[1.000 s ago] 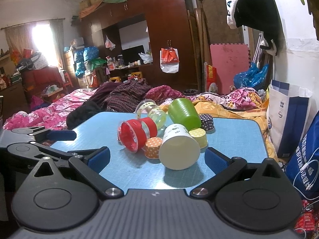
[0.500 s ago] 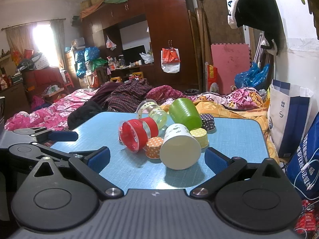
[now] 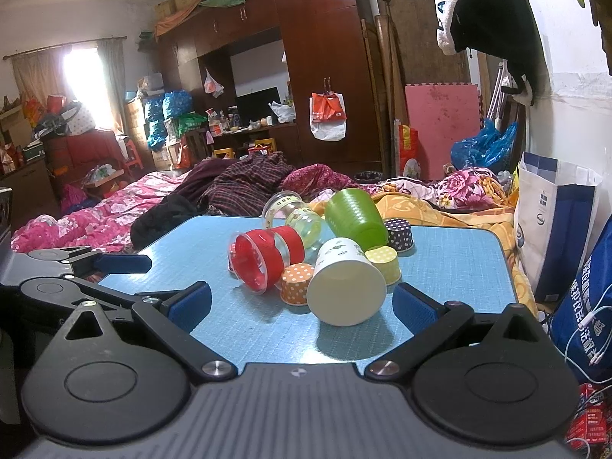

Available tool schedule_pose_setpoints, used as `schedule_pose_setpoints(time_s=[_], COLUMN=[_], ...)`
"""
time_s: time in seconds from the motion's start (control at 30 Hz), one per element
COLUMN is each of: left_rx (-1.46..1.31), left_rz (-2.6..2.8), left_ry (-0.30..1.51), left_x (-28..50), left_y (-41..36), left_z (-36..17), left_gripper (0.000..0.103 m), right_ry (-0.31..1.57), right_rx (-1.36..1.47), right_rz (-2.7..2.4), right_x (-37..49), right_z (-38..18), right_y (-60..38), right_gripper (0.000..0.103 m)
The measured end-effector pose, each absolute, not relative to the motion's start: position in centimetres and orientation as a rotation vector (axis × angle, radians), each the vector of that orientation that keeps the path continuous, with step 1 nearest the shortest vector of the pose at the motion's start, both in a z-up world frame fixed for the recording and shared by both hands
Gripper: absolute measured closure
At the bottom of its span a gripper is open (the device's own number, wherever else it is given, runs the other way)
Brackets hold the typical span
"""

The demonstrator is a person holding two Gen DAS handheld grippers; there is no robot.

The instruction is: Flip cup upright

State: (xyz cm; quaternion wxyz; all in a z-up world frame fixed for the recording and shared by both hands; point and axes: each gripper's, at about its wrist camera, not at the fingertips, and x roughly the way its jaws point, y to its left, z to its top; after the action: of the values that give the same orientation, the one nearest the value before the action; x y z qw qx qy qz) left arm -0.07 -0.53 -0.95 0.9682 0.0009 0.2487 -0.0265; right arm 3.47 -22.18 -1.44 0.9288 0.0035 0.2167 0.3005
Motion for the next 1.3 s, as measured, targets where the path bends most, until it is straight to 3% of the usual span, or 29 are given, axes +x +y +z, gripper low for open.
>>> schedule_pose_setpoints(time_s=[0.9, 1.3], left_rx=[-0.019, -0.032], left_rz=[-0.024, -0.047], left_ry=[0.495, 0.483], left_x=[0.0, 2.8], left_y=[1.4, 2.8], left_z=[-0.4, 0.7], left_gripper=[0.000, 0.000], right_ry=[0.451, 0.465], right_rx=[-0.004, -0.068], right_rz=[0.610, 0.593], right_x=[4.0, 10.4], right_z=[-0.9, 1.3], right_y=[-22.1, -19.7], right_gripper=[0.001, 0.001])
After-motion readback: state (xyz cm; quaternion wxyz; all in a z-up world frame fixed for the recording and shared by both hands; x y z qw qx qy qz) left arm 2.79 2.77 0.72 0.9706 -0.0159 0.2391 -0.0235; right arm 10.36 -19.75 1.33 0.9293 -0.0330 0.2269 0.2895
